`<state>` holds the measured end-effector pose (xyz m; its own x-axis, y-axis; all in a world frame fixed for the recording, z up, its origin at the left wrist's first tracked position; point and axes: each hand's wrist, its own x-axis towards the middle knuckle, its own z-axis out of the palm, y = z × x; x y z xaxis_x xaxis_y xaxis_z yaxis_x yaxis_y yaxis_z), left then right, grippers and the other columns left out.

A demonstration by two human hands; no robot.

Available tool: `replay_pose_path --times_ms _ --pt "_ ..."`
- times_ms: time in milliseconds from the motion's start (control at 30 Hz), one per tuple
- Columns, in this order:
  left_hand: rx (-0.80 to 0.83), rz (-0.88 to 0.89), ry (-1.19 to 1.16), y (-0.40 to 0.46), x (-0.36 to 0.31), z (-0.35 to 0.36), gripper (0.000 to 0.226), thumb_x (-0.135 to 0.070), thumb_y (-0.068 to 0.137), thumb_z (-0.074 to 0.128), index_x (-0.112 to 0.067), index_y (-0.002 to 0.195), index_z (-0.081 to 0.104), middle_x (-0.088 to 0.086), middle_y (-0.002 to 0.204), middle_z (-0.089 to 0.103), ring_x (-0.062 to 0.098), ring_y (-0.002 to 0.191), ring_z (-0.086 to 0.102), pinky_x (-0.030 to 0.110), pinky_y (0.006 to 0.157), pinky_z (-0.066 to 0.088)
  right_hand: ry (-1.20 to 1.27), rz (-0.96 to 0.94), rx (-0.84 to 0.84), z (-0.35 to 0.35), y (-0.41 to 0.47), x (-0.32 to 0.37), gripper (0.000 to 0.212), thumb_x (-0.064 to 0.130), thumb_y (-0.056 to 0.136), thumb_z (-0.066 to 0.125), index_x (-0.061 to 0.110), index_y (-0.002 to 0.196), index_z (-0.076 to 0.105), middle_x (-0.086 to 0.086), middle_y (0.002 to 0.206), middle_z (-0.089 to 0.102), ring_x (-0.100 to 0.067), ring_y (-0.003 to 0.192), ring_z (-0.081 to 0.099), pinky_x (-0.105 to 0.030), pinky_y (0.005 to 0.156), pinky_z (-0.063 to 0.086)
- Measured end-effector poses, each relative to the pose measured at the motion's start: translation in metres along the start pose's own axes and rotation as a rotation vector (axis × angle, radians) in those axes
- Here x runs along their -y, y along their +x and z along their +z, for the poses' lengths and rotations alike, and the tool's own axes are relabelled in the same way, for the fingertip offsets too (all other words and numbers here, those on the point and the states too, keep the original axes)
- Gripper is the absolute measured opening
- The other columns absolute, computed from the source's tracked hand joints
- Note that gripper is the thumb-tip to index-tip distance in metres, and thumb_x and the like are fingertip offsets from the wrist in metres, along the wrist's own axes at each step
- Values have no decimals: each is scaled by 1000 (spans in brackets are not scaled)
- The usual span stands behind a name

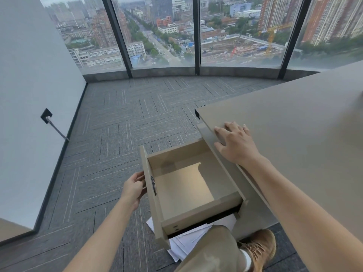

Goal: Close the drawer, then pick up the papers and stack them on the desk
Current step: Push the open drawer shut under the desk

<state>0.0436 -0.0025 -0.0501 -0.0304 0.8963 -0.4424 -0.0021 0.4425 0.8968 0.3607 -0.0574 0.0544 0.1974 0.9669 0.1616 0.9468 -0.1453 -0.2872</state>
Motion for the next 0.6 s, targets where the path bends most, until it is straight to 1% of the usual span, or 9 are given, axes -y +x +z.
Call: replay_pose_path --times_ms 67,167,267,367,433,500,600 --pt "17 7 -14 0 0 13 34 11 95 42 -7 119 57 9 103 69 23 80 66 32 66 53 -2 0 8 0 0 0 55 39 91 53 30 144 44 -14 155 36 -30 149 23 -50 123 8" --pt "48 15 -23 3 2 32 35 11 94 43 -4 123 56 12 115 68 23 87 67 30 66 56 3 6 11 0 0 0 56 39 91 52 30 146 43 -14 157 34 -31 150 21 -51 123 6" --pt "82 24 -46 8 7 50 38 11 94 44 -2 129 55 15 123 66 24 93 67 26 64 59 -11 22 11 0 0 1 55 41 91 51 34 145 43 -13 158 33 -32 150 19 -60 121 2" --pt "121 37 -67 10 12 70 38 9 95 46 -2 130 55 16 125 65 24 95 67 28 71 59 -39 57 9 -1 -1 1 55 46 90 50 38 144 43 -13 160 28 -34 151 15 -69 116 -3" --pt "151 47 -78 11 14 84 35 8 96 47 -2 128 56 18 126 64 27 99 66 35 81 58 -33 67 11 -1 -1 0 55 47 90 50 40 144 42 -14 162 24 -35 151 14 -70 116 -3" --pt "172 50 -87 12 15 97 34 7 96 47 -2 128 56 19 127 64 30 103 65 42 92 55 -30 64 18 -1 -1 1 55 48 91 48 40 144 41 -13 162 26 -34 151 15 -69 116 -2" --pt "201 48 -106 13 16 117 34 3 97 50 -1 130 56 20 128 64 34 112 64 48 101 50 -28 64 18 0 0 0 55 48 91 47 40 145 40 -12 161 28 -33 151 15 -68 117 0"
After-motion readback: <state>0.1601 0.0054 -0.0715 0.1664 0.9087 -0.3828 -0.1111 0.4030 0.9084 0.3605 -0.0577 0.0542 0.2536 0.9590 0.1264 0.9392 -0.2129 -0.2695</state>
